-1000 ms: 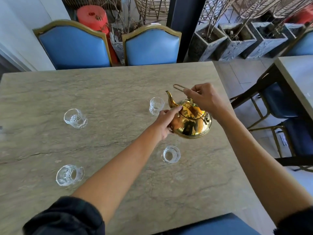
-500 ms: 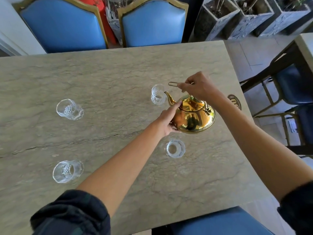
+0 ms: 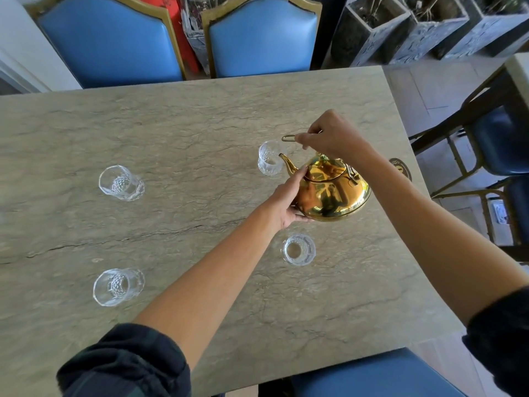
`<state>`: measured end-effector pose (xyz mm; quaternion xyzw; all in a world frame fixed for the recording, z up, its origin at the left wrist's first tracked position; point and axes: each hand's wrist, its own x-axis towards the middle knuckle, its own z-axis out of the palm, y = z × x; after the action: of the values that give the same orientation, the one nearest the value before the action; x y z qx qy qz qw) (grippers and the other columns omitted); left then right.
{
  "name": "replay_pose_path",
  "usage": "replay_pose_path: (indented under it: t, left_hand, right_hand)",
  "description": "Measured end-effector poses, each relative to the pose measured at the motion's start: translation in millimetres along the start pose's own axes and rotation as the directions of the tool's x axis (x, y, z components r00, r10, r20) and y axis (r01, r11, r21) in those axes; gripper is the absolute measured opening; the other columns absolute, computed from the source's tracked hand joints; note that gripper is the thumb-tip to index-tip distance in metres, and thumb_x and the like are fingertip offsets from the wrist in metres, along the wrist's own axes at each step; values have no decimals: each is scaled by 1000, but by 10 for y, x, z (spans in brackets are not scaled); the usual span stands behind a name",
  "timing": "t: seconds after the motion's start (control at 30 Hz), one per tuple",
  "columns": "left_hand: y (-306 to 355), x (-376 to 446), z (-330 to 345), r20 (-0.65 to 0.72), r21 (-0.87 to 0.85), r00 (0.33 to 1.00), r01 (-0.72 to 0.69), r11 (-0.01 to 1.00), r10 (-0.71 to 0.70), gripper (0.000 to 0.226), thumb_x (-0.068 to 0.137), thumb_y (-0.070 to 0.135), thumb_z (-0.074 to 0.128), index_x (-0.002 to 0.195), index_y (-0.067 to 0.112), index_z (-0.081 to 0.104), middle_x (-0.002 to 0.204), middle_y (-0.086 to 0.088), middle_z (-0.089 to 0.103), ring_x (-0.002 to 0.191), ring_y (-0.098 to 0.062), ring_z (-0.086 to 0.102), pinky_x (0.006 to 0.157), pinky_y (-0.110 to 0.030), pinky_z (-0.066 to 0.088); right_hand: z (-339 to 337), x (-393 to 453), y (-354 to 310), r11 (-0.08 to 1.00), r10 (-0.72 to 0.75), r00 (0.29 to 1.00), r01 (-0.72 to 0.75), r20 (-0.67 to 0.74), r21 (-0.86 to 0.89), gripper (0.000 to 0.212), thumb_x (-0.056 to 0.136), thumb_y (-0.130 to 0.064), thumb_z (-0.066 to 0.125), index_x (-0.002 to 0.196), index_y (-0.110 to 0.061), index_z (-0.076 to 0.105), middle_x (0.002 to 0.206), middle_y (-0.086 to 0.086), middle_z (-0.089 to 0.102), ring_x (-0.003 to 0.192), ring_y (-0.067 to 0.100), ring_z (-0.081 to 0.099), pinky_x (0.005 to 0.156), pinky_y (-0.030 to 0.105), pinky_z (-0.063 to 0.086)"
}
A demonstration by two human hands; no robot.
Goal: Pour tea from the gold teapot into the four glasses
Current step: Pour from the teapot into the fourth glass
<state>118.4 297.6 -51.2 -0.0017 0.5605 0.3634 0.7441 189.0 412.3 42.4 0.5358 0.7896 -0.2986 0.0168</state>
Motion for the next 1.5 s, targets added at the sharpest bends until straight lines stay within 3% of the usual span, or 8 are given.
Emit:
replay_pose_path:
  t: [0.4, 0.7, 0.83, 1.1, 1.5]
  left_hand:
    - [15, -122, 72, 11, -6, 1000, -18, 1000, 18, 79, 96, 63, 64, 156, 17, 43, 155, -23, 52, 138, -45, 56, 107, -67, 51]
    - [49, -199, 129, 42, -8, 999, -32, 999, 33, 78, 97, 64, 62, 156, 15, 45, 152, -22, 55, 137, -44, 57, 106, -67, 52]
    - [57, -224, 149, 49, -8, 998, -40, 999, 40, 77, 97, 64, 62, 155, 16, 46, 140, -19, 58, 137, -44, 57, 105, -67, 53]
    - [68, -257, 186, 60, -23, 997, -37, 999, 38, 79, 97, 64, 63, 157, 16, 44, 154, -23, 52, 139, -44, 56, 106, -67, 52]
    - [76, -256, 193, 68, -36, 997, -34, 999, 36, 84, 95, 65, 65, 157, 14, 41, 156, -26, 50, 140, -45, 55, 106, -66, 52]
  right_hand:
    - [-98, -59, -91, 1000, 2, 1000, -2, 9, 15, 34, 97, -36, 68, 96, -6, 82, 63, -1, 59, 49, 8, 39, 48, 18, 30]
    - [-192, -97, -127, 1000, -3, 1000, 3, -1, -6, 32, 96, -36, 69, 93, -8, 83, 58, -3, 57, 46, 7, 39, 46, 18, 29]
    - [-214, -111, -149, 1000, -4, 1000, 3, -7, -26, 33, 96, -37, 69, 91, -7, 83, 58, -3, 58, 48, 7, 41, 47, 19, 31]
    - [-269, -125, -172, 999, -12, 1000, 11, -23, -35, 34, 96, -37, 69, 91, -7, 83, 61, -1, 58, 49, 8, 41, 49, 20, 32]
    - [-305, -134, -204, 998, -30, 999, 28, -31, -56, 34, 95, -39, 69, 88, -8, 83, 61, -2, 60, 51, 8, 42, 50, 21, 33]
